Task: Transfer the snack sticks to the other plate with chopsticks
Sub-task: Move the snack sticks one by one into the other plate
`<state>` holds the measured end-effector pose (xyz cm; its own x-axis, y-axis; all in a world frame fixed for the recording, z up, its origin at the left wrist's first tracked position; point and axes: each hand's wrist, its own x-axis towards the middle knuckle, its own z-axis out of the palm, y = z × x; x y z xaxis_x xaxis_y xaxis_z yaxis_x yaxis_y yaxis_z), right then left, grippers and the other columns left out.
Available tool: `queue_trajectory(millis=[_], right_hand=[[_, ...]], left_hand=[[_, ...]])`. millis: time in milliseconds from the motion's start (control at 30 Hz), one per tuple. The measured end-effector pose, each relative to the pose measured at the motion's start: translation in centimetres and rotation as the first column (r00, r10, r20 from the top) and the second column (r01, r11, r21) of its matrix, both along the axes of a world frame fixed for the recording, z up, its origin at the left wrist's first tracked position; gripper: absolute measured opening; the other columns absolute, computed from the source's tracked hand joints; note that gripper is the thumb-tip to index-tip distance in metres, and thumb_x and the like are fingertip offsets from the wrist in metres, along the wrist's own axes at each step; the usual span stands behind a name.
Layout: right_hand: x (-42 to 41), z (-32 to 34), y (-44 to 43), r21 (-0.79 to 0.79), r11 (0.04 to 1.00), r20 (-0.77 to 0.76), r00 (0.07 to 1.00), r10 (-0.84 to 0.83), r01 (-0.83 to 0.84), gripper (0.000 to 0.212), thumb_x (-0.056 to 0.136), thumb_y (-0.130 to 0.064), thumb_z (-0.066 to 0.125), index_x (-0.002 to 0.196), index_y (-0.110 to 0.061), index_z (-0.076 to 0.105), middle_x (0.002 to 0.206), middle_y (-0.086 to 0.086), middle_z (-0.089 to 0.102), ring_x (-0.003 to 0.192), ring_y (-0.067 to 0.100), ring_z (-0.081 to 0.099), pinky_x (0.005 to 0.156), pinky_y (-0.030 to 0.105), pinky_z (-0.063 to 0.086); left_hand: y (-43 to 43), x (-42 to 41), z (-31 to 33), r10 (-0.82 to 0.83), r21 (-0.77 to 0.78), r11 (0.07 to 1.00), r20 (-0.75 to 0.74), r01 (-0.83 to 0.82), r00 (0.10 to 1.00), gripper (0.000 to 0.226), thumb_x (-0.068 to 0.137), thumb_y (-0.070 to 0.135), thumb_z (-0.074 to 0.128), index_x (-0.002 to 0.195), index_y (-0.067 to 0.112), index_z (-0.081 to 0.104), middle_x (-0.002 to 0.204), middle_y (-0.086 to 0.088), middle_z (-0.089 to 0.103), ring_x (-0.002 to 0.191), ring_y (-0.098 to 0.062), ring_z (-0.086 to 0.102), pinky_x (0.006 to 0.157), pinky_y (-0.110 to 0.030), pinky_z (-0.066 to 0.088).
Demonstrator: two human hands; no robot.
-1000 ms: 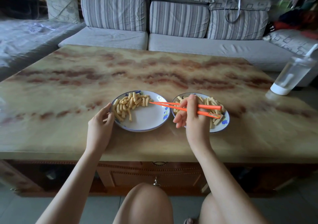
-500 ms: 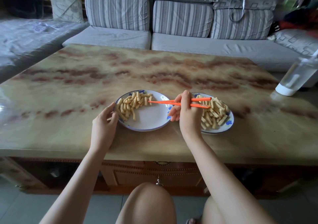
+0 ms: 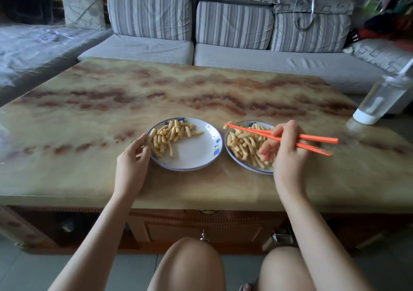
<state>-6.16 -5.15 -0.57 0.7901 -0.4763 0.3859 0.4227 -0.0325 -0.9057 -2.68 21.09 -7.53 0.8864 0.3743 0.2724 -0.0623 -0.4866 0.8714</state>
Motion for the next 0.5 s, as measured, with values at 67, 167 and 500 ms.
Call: queue_trajectory(millis=[67, 167, 500], right_hand=[[-0.8, 0.4, -1.5, -0.05, 0.998, 0.022, 0.999, -0.042, 0.043, 0.039, 0.106, -0.021, 0.029, 0.072, -0.01, 0.045, 0.041, 0.006, 0.052, 0.033, 0.016, 0.043, 0.038, 0.021, 0.036], [-1.6, 0.6, -3.4, -0.085, 0.992, 0.026, 0.996, -0.089, 0.091, 0.039, 0.105, -0.021, 0.029, 0.072, -0.01, 0.046, 0.043, 0.009, 0.053, 0.033, 0.018, 0.044, 0.037, 0.02, 0.036], [-2.7, 0.6, -5.3, -0.128, 0.984, 0.004, 0.992, -0.122, 0.122, 0.037, 0.104, -0.022, 0.032, 0.078, -0.002, 0.049, 0.046, 0.019, 0.051, 0.03, 0.017, 0.044, 0.035, 0.018, 0.032]], left_hand=[[0.0, 0.0, 0.0, 0.0, -0.002, 1.0, 0.002, 0.0, 1.0, 0.039, 0.093, 0.012, 0.051, 0.131, 0.015, 0.057, 0.117, -0.002, 0.064, 0.097, -0.001, 0.051, 0.069, 0.004, 0.03], [0.0, 0.0, 0.0, -0.001, 0.003, 1.0, 0.004, 0.001, 1.0, 0.039, 0.093, 0.011, 0.051, 0.131, 0.014, 0.057, 0.119, -0.003, 0.064, 0.099, -0.002, 0.051, 0.067, 0.008, 0.028], [-0.1, -0.1, 0.0, 0.001, -0.018, 1.0, -0.004, -0.001, 1.0, 0.039, 0.093, 0.011, 0.049, 0.131, 0.016, 0.057, 0.118, 0.001, 0.063, 0.1, 0.001, 0.05, 0.069, 0.005, 0.03]])
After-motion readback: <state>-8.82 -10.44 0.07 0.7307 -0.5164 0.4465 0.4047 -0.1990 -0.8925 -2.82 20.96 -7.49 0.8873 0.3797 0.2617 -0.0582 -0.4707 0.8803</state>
